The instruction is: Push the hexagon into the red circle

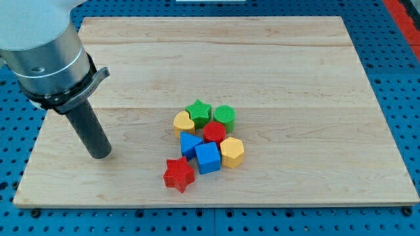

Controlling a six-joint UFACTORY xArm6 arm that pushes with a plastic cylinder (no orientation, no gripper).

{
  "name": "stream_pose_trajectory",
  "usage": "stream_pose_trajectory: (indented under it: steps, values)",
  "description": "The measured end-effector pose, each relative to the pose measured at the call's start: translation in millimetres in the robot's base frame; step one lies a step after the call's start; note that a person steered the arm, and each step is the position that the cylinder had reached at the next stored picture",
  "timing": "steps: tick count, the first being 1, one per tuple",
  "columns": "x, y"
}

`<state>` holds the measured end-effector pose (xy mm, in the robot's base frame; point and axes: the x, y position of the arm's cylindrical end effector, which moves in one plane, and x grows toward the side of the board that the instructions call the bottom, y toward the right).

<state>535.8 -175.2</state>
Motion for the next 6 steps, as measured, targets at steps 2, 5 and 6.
stream_pose_trajectory:
  steps: [2, 5, 6]
  values:
    - [43.3, -20.9]
    - [55.7, 248.6]
    - [22.8, 232.1]
